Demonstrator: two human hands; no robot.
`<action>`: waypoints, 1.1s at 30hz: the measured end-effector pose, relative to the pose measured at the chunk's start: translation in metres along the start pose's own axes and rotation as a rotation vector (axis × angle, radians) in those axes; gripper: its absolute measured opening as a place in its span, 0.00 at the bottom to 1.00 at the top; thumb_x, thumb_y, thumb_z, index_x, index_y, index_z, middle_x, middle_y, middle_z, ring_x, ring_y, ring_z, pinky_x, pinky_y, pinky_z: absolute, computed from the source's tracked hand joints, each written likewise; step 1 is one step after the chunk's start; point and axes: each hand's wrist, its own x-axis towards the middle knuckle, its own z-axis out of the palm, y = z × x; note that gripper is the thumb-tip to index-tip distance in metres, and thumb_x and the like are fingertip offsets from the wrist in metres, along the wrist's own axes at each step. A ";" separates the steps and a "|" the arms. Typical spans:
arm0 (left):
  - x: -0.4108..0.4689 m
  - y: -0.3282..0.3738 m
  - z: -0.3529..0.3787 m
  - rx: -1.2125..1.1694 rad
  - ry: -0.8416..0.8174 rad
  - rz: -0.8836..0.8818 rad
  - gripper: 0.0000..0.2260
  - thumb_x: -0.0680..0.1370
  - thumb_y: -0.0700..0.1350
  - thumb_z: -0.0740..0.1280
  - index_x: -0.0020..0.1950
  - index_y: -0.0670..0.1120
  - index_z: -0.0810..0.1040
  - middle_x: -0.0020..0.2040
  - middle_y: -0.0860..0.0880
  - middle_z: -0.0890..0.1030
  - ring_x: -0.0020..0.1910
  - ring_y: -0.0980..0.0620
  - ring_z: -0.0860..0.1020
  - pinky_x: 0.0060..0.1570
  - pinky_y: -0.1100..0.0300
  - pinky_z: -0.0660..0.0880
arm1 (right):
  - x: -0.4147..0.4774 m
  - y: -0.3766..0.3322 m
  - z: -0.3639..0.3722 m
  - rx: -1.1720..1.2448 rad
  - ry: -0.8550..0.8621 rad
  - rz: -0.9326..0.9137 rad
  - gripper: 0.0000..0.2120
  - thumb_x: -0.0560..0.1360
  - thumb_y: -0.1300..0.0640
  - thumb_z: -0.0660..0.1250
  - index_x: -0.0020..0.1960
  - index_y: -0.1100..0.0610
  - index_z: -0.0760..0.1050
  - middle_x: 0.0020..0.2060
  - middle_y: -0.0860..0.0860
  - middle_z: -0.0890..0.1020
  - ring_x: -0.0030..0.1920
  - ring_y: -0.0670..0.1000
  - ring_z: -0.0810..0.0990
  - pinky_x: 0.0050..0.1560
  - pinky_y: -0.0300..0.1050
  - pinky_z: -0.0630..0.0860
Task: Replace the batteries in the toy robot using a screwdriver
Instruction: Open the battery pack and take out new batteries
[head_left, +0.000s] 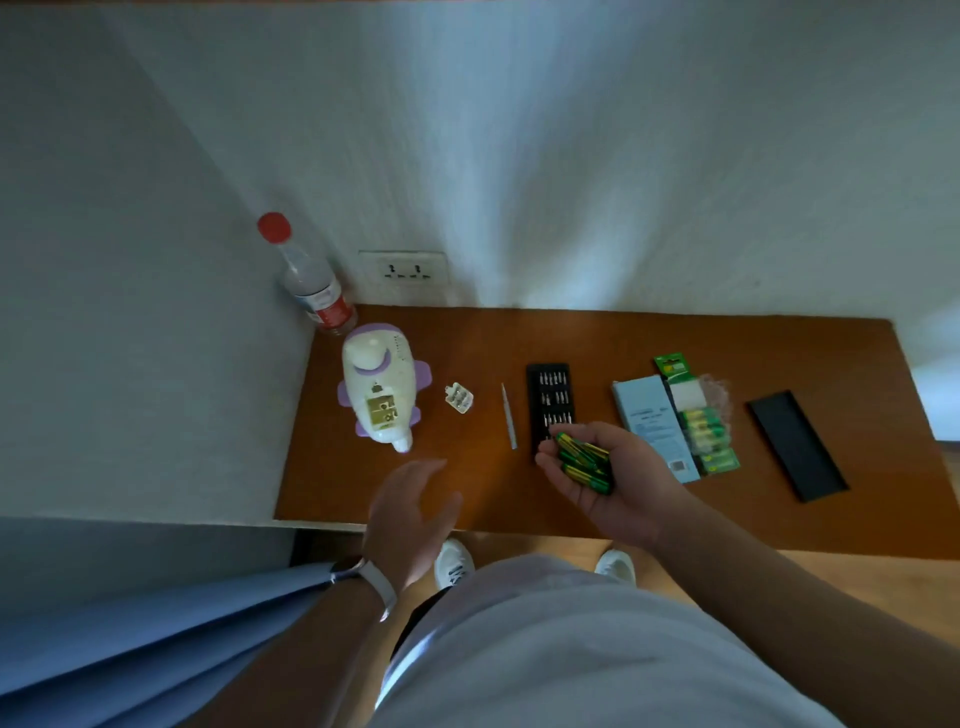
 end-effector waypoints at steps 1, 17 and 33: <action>-0.001 0.012 0.008 0.038 0.008 0.026 0.19 0.78 0.49 0.72 0.68 0.49 0.77 0.66 0.51 0.78 0.62 0.57 0.71 0.61 0.58 0.67 | -0.003 -0.008 -0.010 0.009 -0.007 -0.003 0.22 0.65 0.64 0.72 0.58 0.67 0.78 0.50 0.65 0.81 0.47 0.59 0.85 0.41 0.49 0.83; 0.030 0.178 0.164 0.371 0.019 0.155 0.20 0.79 0.56 0.65 0.68 0.49 0.77 0.63 0.52 0.79 0.61 0.53 0.75 0.54 0.62 0.71 | -0.038 -0.117 -0.161 0.015 -0.007 -0.013 0.09 0.79 0.64 0.64 0.57 0.66 0.77 0.45 0.64 0.83 0.45 0.57 0.85 0.47 0.51 0.84; 0.088 0.226 0.222 0.656 -0.117 -0.166 0.27 0.79 0.64 0.59 0.70 0.48 0.67 0.61 0.44 0.76 0.58 0.44 0.75 0.48 0.50 0.74 | -0.045 -0.156 -0.229 0.049 0.060 -0.055 0.09 0.79 0.62 0.64 0.53 0.66 0.80 0.38 0.61 0.85 0.43 0.57 0.86 0.41 0.48 0.84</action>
